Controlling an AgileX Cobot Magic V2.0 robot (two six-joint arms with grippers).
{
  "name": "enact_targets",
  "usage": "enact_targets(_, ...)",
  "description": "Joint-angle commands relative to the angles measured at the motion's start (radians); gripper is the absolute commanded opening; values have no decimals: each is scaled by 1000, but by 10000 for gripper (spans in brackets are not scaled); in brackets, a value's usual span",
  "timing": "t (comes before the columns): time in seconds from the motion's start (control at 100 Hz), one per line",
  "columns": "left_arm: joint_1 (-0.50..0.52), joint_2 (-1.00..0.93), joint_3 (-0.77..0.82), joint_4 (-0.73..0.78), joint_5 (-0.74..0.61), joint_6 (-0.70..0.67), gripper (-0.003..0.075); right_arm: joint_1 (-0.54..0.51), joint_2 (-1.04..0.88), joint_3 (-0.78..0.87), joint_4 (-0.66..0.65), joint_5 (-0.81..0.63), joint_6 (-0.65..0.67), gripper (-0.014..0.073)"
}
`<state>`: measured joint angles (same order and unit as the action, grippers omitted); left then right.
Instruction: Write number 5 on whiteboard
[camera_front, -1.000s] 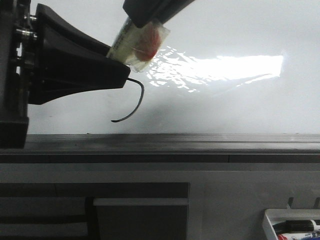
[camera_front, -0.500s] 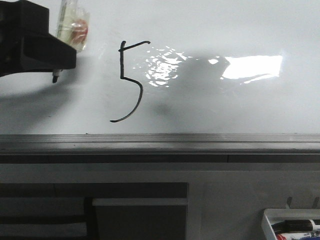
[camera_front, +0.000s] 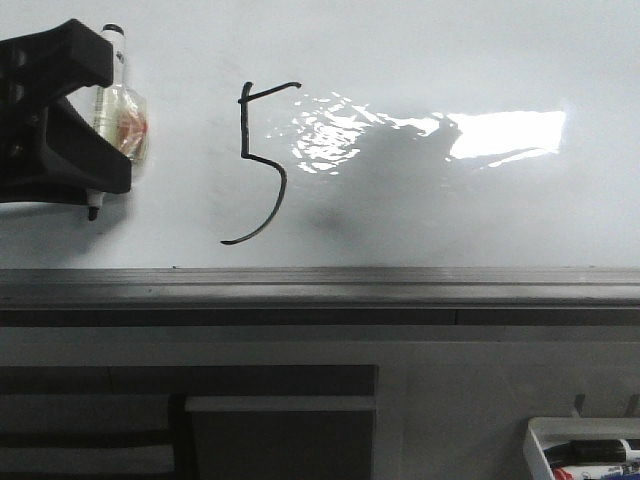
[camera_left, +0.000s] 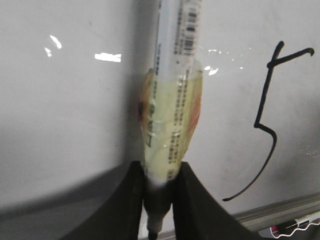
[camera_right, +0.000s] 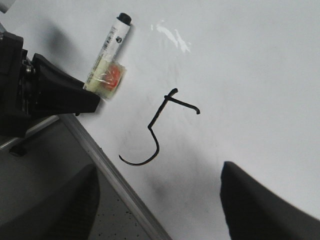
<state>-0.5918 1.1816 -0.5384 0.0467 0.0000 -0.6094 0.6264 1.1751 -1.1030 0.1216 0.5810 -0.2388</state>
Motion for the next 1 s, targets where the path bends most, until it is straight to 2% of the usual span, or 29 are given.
enact_targets(0.0,-10,-2,-31,-13,-65,-9,-20,-8,-30,-26,4,-58,-4,453)
enact_targets(0.11,-10,-2,-31,-13,-65,-9,22,-8,-30,-26,15,-53,-4,453)
enact_targets(0.28,-10,-2,-31,-15,-65,-9,270,-8,-30,-26,19,-51,-4,453)
enact_targets(0.35,-10,-2,-31,-21,-65,-9,341,-8,-30,-26,19,-50,-4,453)
enact_targets(0.42,-10,-4,-31,-21,-65,-9,370,-8,-30,-26,19,-50,-4,453)
enact_targets(0.6,-10,-29,-31,-25,-53,-9,371,-8,-30,-26,19,-43,-4,445)
enact_targets(0.69,-10,-74,-31,-24,-24,-9,371,-8,-46,-8,19,-50,-4,330)
enact_targets(0.86,-10,-206,-31,-18,59,-9,367,-8,-124,84,19,-106,-4,-71)
enact_targets(0.99,-10,-332,-29,-16,151,-9,353,-8,-237,211,19,-196,-4,-61)
